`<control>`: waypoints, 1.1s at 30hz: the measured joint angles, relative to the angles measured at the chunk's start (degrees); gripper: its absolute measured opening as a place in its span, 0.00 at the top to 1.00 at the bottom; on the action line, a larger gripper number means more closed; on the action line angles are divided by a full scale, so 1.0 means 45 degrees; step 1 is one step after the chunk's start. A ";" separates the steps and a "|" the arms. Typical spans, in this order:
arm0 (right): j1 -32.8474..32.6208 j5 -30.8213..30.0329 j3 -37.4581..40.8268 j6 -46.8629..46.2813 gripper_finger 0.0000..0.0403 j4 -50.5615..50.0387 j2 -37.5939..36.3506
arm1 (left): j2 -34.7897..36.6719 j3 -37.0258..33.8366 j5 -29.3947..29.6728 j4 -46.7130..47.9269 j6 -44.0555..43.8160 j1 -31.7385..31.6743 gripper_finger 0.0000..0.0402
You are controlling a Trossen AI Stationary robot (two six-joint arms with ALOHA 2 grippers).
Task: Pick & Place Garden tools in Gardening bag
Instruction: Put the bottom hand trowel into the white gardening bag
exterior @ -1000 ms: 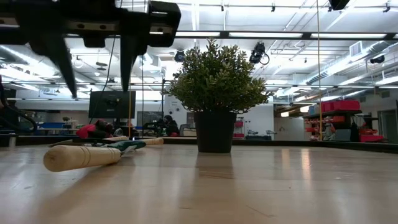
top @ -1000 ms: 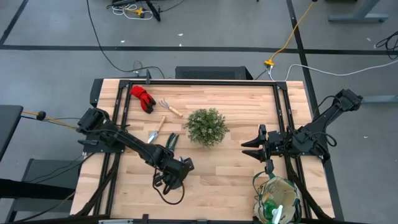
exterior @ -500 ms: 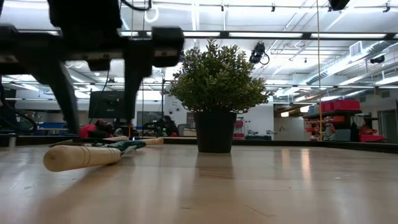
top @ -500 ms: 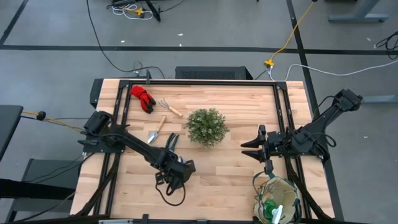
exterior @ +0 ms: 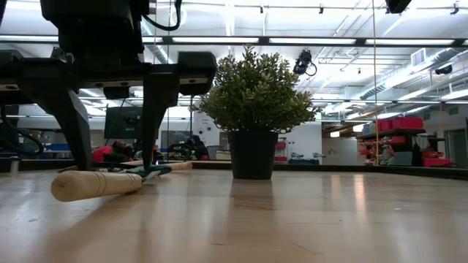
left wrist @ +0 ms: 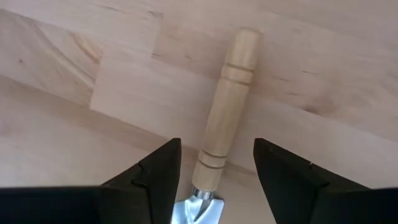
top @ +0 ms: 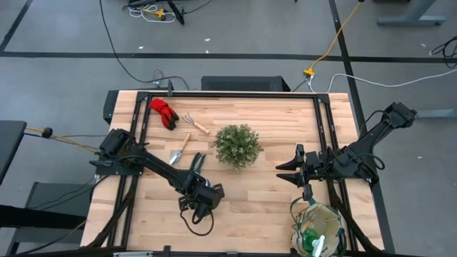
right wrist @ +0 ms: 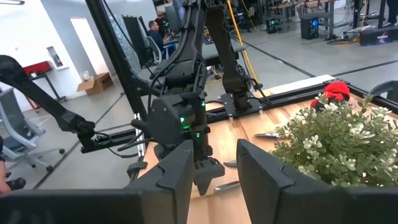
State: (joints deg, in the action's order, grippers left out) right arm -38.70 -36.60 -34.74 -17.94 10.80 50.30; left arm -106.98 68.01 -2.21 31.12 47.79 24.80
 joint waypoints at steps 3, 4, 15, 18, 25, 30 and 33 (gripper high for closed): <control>-0.0004 0.0000 0.0000 0.0002 0.69 0.0007 0.0000 | 0.0000 0.0000 0.0003 -0.0001 -0.0001 0.0000 0.48; -0.0005 0.0000 0.0000 -0.0003 0.69 0.0007 0.0000 | 0.0000 0.0000 0.0002 0.0009 -0.0023 0.0000 0.48; -0.0001 0.0000 0.0000 0.0000 0.69 0.0026 0.0000 | -0.0430 -0.0001 0.0100 0.0364 0.0115 -0.0058 0.48; -0.0003 0.0000 0.0000 0.0004 0.69 0.0045 0.0000 | -0.0394 0.0000 0.0204 0.0396 0.0128 -0.0058 0.48; 0.0000 0.0000 0.0001 0.0094 0.69 -0.0018 -0.0005 | -0.0398 0.0000 0.0212 0.0428 0.0293 -0.0053 0.48; 0.0000 0.0000 0.0000 0.0094 0.69 -0.0023 -0.0005 | -0.0398 0.0000 0.0199 0.0469 0.0860 -0.0040 0.49; 0.0000 0.0000 0.0000 0.0094 0.69 -0.0032 -0.0005 | -0.0398 0.0000 0.0202 0.0562 0.0860 -0.0039 0.52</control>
State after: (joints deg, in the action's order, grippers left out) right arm -38.70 -36.60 -34.74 -17.52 10.66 50.28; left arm -108.77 68.01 -1.30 33.65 51.66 24.62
